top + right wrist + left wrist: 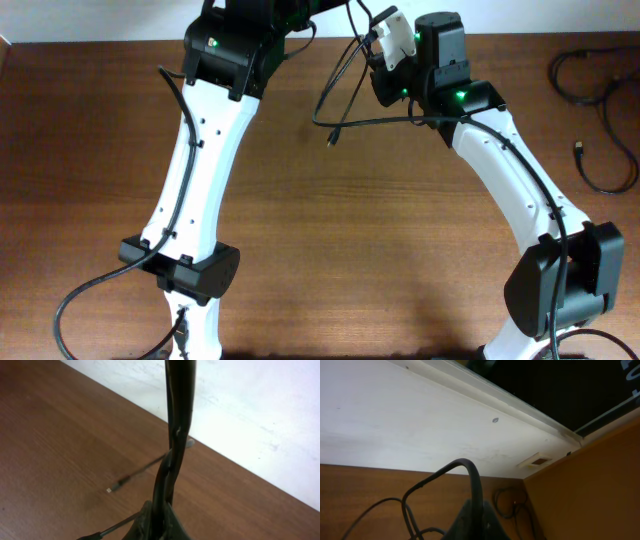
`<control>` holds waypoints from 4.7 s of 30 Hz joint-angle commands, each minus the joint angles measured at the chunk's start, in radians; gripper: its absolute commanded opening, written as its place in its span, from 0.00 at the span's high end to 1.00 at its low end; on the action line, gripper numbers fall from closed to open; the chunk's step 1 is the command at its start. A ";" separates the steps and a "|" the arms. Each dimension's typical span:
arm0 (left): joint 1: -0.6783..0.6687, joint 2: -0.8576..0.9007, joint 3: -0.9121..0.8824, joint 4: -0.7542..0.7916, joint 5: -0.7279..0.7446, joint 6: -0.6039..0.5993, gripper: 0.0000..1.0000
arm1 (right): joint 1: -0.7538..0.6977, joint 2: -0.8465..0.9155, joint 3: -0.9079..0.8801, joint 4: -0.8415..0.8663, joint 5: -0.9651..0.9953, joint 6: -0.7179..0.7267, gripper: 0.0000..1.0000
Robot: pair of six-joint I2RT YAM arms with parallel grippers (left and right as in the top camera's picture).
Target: Untangle cables
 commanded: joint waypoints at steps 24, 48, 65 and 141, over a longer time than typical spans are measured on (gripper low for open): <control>0.404 -0.011 0.031 -0.224 -0.086 -0.017 1.00 | -0.606 -0.145 0.014 -0.197 -0.182 0.330 0.96; -0.105 0.305 0.029 -0.318 -0.158 0.012 0.01 | -0.390 -0.145 0.014 -0.238 -0.100 0.280 0.96; -0.045 0.078 0.440 -0.457 -0.455 0.105 0.01 | -0.073 0.003 -0.008 -0.274 0.053 0.285 0.00; -0.059 0.509 0.356 0.071 0.665 0.166 0.01 | 0.017 -0.275 0.513 -0.758 0.397 0.314 0.96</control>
